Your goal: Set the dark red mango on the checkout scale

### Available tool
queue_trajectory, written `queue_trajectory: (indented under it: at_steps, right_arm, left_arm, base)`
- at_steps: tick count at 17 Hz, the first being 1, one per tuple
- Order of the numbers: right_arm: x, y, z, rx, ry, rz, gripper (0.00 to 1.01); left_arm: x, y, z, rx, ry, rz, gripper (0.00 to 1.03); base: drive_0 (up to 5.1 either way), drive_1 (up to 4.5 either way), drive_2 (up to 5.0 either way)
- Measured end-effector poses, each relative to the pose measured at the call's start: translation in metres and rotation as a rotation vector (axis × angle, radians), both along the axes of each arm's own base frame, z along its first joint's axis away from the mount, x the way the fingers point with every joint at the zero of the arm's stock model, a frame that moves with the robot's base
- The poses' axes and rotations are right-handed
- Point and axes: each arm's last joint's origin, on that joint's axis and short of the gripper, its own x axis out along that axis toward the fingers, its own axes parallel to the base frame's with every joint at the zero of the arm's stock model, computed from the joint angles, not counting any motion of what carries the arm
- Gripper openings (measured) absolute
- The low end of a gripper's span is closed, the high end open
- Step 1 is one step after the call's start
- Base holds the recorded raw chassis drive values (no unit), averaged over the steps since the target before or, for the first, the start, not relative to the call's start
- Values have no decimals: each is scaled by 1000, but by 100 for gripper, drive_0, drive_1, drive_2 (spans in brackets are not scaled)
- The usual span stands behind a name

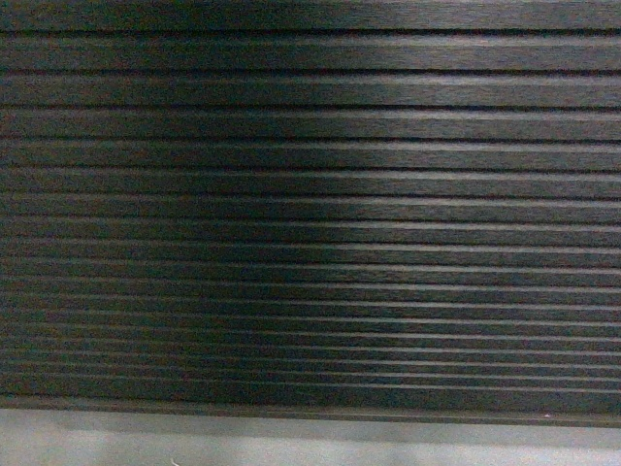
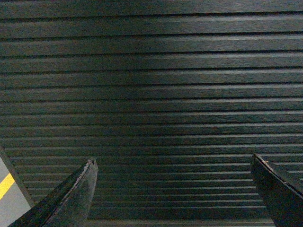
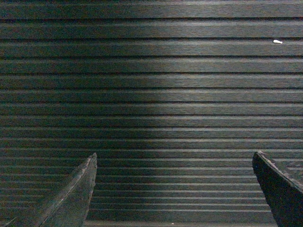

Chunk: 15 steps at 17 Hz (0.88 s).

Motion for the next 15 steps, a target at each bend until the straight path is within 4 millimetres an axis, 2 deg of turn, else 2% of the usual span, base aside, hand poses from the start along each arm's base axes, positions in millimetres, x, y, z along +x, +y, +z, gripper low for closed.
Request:
queue_trajectory:
  at_steps: [15]
  right_arm:
    - [0, 0, 0, 0, 0, 0, 98]
  left_arm:
    - [0, 0, 0, 0, 0, 0, 98]
  base:
    - [0, 0, 0]
